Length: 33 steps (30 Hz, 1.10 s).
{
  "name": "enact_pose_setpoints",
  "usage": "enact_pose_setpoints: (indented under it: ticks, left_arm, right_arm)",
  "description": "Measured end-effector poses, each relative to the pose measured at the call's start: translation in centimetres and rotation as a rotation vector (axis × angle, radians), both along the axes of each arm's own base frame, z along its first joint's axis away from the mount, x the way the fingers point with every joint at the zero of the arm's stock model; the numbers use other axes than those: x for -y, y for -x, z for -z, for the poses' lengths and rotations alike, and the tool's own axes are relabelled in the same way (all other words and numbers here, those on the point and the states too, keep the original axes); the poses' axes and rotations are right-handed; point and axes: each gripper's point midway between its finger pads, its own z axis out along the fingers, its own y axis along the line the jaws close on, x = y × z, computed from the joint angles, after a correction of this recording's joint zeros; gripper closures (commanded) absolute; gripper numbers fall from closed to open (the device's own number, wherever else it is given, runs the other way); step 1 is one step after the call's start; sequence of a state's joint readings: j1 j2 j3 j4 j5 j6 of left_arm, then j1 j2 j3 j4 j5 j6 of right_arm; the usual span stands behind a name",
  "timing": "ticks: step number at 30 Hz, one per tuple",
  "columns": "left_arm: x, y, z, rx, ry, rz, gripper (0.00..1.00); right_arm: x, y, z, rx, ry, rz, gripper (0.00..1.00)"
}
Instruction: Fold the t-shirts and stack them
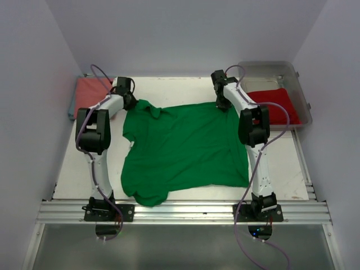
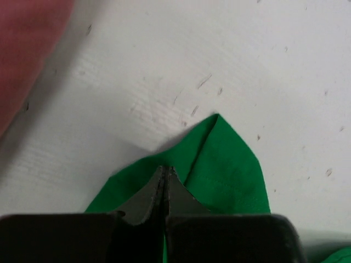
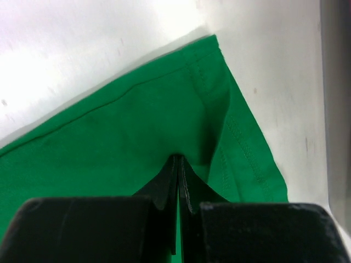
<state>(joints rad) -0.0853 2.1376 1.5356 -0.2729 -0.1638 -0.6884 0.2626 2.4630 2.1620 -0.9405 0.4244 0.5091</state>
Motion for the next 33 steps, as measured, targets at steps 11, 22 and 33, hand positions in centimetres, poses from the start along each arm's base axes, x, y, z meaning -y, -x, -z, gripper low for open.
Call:
enact_pose_setpoints:
  ticks: [11,22,33]
  left_arm:
    - [0.7,-6.3,0.9,0.022,0.087,0.068,1.00]
    - [5.3,4.8,-7.5,0.153,0.202,0.239,1.00]
    - [6.6,5.8,-7.0,0.172,0.176,0.285,1.00]
  right_arm:
    - [2.0,-4.9,-0.1,0.074,-0.109,0.013,1.00]
    - [1.9,-6.0,0.0,0.110,-0.151,-0.058,1.00]
    - [1.7,-6.4,0.0,0.137,-0.159,-0.081,1.00]
